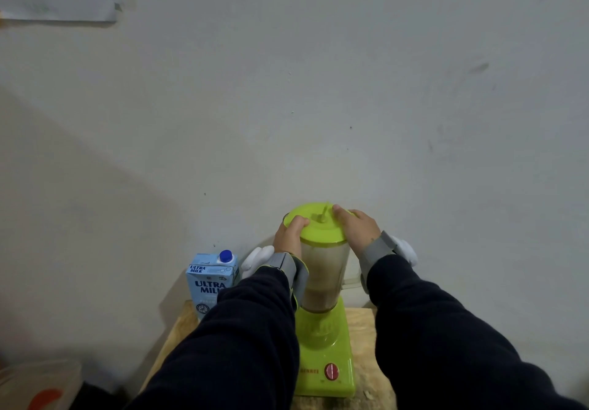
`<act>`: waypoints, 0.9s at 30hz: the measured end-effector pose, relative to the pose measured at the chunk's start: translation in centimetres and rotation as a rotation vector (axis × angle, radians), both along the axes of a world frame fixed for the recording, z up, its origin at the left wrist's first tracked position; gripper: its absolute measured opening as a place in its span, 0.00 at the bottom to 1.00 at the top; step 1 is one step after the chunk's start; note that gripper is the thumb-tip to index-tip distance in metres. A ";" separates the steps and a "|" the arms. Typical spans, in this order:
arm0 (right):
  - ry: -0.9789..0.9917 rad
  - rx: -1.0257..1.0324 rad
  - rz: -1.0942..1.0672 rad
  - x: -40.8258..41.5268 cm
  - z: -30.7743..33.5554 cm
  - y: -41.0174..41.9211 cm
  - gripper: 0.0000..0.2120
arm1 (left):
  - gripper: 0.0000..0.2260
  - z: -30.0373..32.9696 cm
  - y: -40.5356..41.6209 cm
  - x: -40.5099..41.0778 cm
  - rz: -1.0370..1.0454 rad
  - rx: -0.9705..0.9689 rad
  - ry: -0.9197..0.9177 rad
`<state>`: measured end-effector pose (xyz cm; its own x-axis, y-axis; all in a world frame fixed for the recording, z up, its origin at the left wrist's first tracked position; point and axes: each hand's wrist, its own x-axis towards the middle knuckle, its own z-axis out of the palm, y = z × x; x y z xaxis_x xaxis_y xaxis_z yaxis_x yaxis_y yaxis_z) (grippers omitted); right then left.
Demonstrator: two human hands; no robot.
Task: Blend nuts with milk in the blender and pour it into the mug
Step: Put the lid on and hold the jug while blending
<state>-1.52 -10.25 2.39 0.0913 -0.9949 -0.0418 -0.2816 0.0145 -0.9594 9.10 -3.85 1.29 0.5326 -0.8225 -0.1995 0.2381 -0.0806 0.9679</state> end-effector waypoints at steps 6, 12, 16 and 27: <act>0.007 0.019 0.001 0.0 0.0 0.0 0.24 | 0.11 -0.1 -0.1 0.1 0.001 0.006 -0.010; -0.004 0.007 0.002 0.0 0.1 0.1 0.22 | 0.12 0.2 0.3 0.0 -0.007 0.019 -0.003; -0.002 0.014 -0.013 0.1 0.0 0.1 0.25 | 0.11 0.2 0.2 -0.1 -0.006 0.015 -0.004; 0.002 -0.006 0.004 -0.1 0.3 0.3 0.21 | 0.12 0.2 0.3 -0.1 -0.005 0.032 -0.008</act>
<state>-1.60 -9.93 2.67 0.0949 -0.9948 -0.0363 -0.2839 0.0079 -0.9588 9.01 -3.52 1.53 0.5300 -0.8186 -0.2214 0.2301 -0.1125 0.9666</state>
